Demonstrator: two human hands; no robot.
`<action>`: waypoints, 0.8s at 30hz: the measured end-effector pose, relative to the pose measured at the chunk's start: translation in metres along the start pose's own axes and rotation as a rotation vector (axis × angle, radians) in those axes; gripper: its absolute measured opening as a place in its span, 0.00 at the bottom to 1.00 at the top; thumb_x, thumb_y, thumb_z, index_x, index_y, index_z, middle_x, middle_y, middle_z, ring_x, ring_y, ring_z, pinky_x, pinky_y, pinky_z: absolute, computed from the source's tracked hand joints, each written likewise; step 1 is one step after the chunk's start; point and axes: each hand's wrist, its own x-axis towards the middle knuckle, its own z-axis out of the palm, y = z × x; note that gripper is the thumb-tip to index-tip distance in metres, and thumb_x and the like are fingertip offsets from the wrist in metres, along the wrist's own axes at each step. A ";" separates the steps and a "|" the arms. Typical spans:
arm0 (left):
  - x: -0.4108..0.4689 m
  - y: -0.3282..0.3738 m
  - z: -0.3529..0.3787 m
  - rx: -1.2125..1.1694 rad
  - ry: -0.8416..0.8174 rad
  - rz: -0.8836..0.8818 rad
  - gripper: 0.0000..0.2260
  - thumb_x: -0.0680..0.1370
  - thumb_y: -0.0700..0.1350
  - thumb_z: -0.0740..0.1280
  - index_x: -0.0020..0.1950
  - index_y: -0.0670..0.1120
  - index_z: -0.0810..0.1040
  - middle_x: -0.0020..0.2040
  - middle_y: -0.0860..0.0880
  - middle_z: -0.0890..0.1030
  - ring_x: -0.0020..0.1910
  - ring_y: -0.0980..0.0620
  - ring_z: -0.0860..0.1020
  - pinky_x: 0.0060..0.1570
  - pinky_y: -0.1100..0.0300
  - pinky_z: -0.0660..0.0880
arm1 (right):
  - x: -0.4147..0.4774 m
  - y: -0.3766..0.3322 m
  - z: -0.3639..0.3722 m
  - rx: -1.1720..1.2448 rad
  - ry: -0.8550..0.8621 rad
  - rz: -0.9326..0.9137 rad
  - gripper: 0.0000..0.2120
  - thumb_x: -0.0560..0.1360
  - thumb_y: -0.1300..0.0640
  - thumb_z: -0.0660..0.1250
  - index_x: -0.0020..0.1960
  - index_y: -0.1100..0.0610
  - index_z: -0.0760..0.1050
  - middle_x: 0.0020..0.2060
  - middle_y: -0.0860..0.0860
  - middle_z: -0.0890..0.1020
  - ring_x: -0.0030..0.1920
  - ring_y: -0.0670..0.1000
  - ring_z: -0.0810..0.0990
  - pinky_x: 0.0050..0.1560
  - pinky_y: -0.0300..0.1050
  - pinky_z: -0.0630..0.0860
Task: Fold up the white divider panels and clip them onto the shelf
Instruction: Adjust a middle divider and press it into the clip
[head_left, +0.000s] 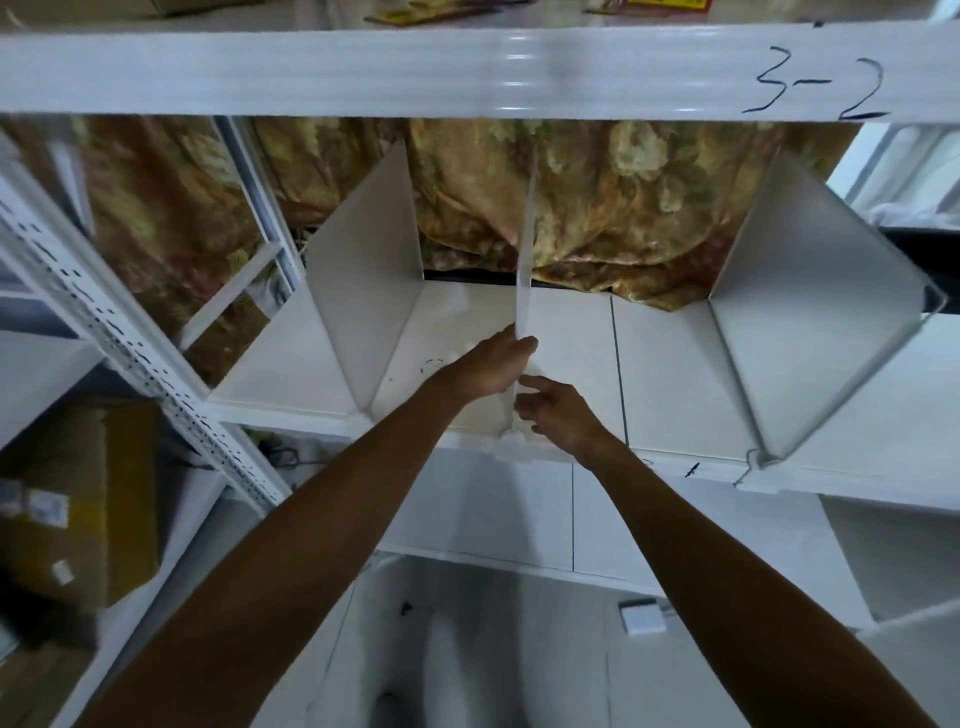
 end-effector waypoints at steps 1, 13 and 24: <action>-0.003 -0.007 0.005 0.006 -0.001 0.005 0.11 0.81 0.53 0.53 0.55 0.48 0.68 0.55 0.43 0.76 0.54 0.44 0.75 0.62 0.43 0.72 | -0.003 0.001 -0.001 -0.024 -0.006 -0.015 0.25 0.71 0.53 0.67 0.68 0.47 0.76 0.57 0.54 0.84 0.55 0.56 0.83 0.61 0.55 0.79; -0.034 -0.069 0.027 0.100 -0.064 -0.219 0.27 0.80 0.62 0.53 0.55 0.42 0.81 0.52 0.46 0.84 0.49 0.46 0.81 0.49 0.55 0.75 | -0.037 0.023 -0.008 -0.033 0.081 0.036 0.17 0.67 0.54 0.64 0.55 0.48 0.80 0.56 0.57 0.85 0.55 0.60 0.83 0.58 0.53 0.78; -0.042 -0.070 0.062 -0.261 -0.093 -0.004 0.21 0.71 0.58 0.62 0.52 0.43 0.80 0.54 0.45 0.84 0.46 0.50 0.82 0.50 0.55 0.74 | -0.117 0.068 -0.065 0.044 0.297 0.150 0.09 0.78 0.64 0.62 0.52 0.60 0.80 0.47 0.60 0.86 0.38 0.54 0.82 0.39 0.40 0.73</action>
